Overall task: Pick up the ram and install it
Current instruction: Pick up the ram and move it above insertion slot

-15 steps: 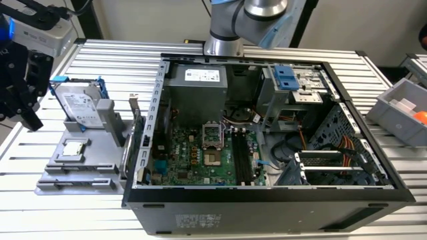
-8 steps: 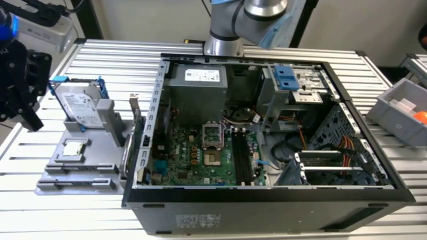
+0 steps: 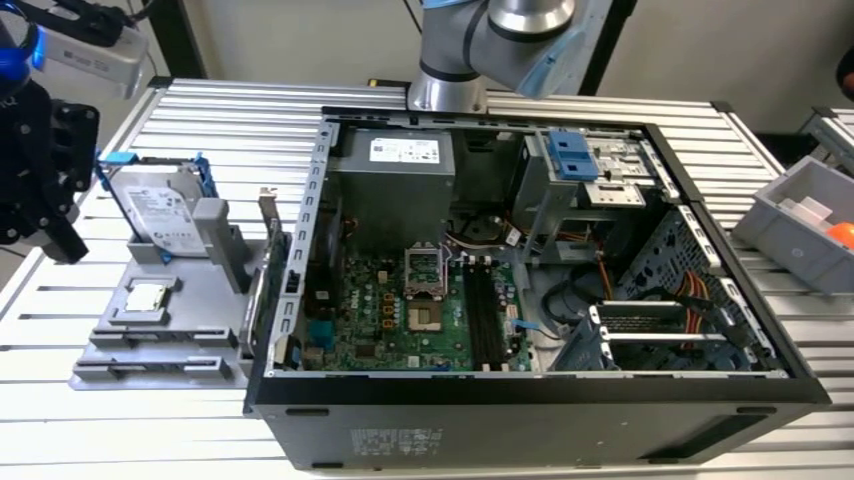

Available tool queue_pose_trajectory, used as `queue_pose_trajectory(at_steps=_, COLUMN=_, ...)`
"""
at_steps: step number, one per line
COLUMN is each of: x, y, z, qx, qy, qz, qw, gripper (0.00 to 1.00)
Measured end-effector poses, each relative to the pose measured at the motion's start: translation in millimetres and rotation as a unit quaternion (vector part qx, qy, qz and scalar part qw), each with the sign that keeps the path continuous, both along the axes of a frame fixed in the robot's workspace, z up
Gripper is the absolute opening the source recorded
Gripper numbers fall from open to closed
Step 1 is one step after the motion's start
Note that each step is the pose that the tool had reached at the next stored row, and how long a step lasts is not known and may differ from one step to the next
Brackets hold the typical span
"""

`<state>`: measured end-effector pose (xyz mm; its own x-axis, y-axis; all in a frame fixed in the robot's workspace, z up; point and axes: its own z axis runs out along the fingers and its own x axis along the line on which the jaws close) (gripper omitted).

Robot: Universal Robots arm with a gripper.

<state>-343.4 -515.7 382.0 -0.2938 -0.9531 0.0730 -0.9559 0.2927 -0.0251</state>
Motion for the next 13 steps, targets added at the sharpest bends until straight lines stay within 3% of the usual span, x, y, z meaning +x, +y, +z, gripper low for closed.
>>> queue_pose_trajectory(at_steps=6, x=-0.1, y=0.1, z=0.0, qx=-0.0018, qy=0.0, qz=0.031, qw=0.99952, gripper=0.0)
queue_pose_trajectory(at_steps=13, x=-0.3, y=0.4, z=0.0, qx=-0.0055, qy=0.0001, qz=0.063, qw=0.99802, gripper=0.0)
